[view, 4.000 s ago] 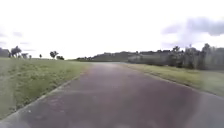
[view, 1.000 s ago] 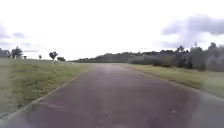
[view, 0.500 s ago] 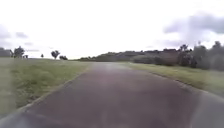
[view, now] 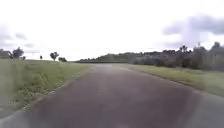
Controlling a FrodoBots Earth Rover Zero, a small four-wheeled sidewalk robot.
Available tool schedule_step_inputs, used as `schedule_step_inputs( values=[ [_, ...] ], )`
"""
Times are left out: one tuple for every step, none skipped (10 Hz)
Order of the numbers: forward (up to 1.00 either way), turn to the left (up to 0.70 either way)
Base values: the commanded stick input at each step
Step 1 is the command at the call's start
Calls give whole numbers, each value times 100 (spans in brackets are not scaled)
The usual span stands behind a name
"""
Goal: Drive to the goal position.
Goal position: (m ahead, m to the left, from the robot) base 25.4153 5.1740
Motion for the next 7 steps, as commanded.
schedule_step_inputs(
  values=[
    [70, 0],
    [70, 0],
    [70, 1],
    [70, 3],
    [70, 13],
    [70, 25],
    [70, 35]
  ],
)
